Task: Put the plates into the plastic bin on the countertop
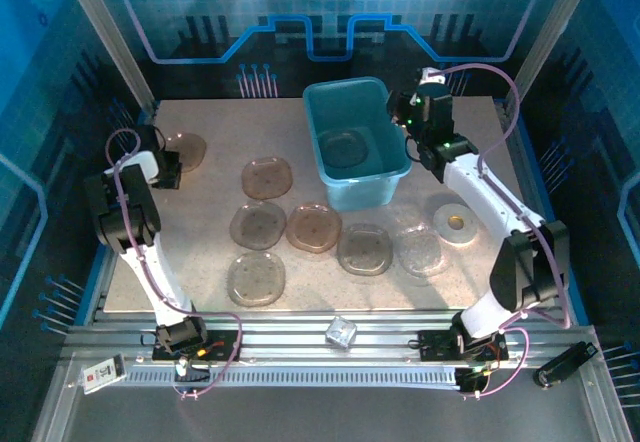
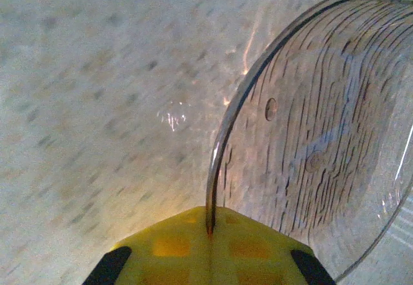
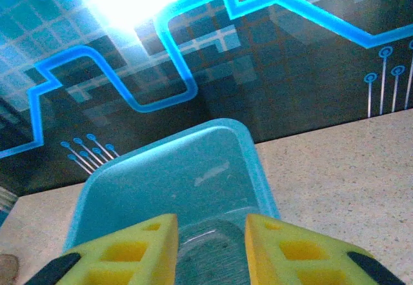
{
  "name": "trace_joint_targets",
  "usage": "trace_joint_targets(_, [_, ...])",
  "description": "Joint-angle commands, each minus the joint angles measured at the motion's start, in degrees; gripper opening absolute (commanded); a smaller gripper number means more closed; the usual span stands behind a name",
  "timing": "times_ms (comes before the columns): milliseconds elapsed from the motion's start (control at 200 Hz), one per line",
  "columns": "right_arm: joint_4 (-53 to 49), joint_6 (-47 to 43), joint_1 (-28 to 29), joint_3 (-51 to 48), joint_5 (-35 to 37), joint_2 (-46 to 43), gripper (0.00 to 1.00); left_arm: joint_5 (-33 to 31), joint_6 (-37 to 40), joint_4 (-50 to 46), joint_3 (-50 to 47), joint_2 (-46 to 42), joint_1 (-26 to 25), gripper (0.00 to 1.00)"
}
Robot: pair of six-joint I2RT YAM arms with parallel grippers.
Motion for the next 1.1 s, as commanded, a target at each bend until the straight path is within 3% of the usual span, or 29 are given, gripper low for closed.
trace_joint_targets(0, [-2.22, 0.67, 2.23, -0.87, -0.09, -3.08, 0.34, 3.30, 2.59, 0.70, -4.34, -6.61, -0.60, 0.01])
trace_joint_targets(520, [-7.31, 6.80, 16.50, -2.07, -0.11, -7.98, 0.34, 10.62, 6.88, -0.93, -17.70, -33.44, -5.05, 0.00])
trace_joint_targets(870, [-8.69, 13.17, 25.60, -2.49, 1.07, -9.20, 0.42, 9.20, 8.56, -3.96, -20.75, -47.75, -9.85, 0.00])
trace_joint_targets(1096, [-6.72, 16.81, 29.11, -5.36, 1.09, -10.79, 0.52, 6.12, 7.13, -2.97, -19.69, -50.03, -15.13, 0.00])
